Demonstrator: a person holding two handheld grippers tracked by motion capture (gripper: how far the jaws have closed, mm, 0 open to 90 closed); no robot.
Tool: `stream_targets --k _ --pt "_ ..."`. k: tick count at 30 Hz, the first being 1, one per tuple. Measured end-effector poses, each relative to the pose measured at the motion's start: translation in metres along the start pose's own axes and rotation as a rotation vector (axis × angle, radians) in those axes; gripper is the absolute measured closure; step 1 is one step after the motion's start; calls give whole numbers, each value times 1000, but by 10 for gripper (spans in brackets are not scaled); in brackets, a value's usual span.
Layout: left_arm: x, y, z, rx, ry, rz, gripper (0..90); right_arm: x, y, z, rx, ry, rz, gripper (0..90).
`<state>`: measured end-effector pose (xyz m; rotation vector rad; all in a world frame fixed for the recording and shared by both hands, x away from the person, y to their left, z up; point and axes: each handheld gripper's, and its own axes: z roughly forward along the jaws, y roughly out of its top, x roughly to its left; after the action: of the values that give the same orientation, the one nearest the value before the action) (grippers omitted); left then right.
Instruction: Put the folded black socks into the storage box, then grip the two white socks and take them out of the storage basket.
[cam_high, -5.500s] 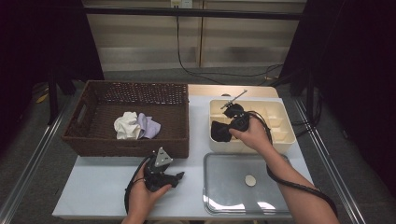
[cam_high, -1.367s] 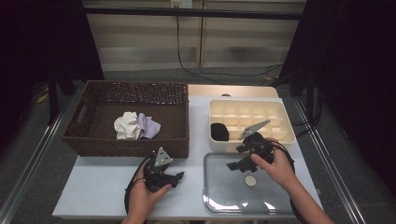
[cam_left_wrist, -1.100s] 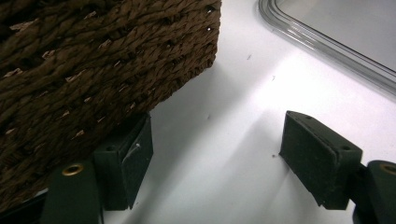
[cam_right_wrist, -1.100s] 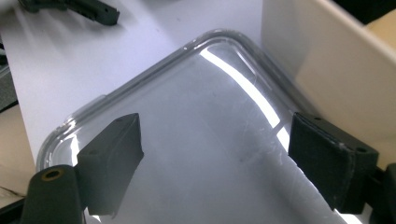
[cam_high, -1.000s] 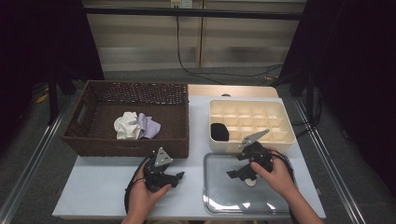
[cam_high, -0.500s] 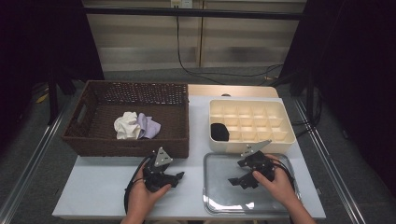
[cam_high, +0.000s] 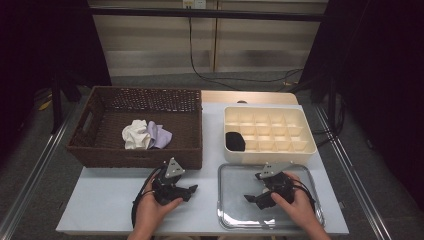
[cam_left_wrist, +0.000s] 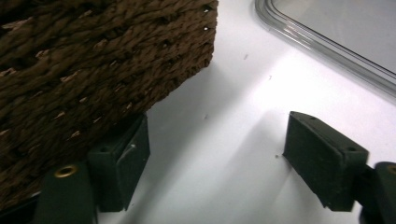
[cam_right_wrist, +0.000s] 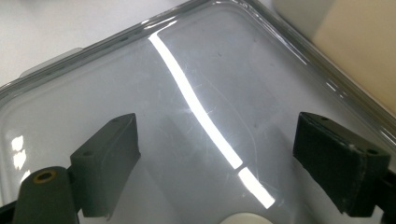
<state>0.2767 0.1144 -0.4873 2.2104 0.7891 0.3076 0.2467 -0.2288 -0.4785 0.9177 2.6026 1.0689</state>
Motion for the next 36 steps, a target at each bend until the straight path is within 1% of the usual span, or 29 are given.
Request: stream_targets --k 2,5,7,10,14,17,19,21,22,23,24,29,31,32,33,34,36 --pt "0 0 0 -1 -2 -1 208 -1 -3 -1 -27 6 22 142" --pt "0 0 0 1 -2 8 196 -1 -5 -1 -43 6 21 142" --pt "0 0 0 4 -5 12 190 1 -7 0 -51 -8 2 142" --pt "0 0 0 6 -8 14 177 3 -7 0 -41 -22 -32 141" --pt "-1 0 0 9 -8 19 167 2 -7 0 -44 -14 -24 142" --pt "-1 0 -1 11 -15 17 155 4 -7 0 -40 -25 -34 140" --pt "-1 -1 -1 13 -24 27 153 3 -7 0 -45 -22 -30 140" --pt "0 -1 -3 24 -15 30 153 4 -7 0 -41 -31 -42 139" --pt "0 -1 -4 29 -23 24 153 4 -8 0 -42 -30 -41 139" --pt "1 -1 -5 34 -25 30 153 4 -8 0 -43 -30 -38 138" --pt "2 -1 -5 31 -28 28 153 4 -8 0 -43 -30 -40 139" --pt "3 -2 -9 49 -12 27 154 4 -8 0 -43 -30 -40 139" --pt "4 -3 -12 51 -21 29 154 4 -8 0 -43 -30 -39 139" --pt "5 -3 -14 56 -16 31 154 4 -8 0 -43 -30 -39 139" --pt "6 -3 -17 51 -11 27 154 4 -8 0 -43 -30 -38 139" --pt "8 -2 -20 47 -18 15 154 4 -8 0 -43 -30 -38 139" --pt "12 -3 -23 55 -22 0 153 4 -8 0 -43 -30 -39 139"
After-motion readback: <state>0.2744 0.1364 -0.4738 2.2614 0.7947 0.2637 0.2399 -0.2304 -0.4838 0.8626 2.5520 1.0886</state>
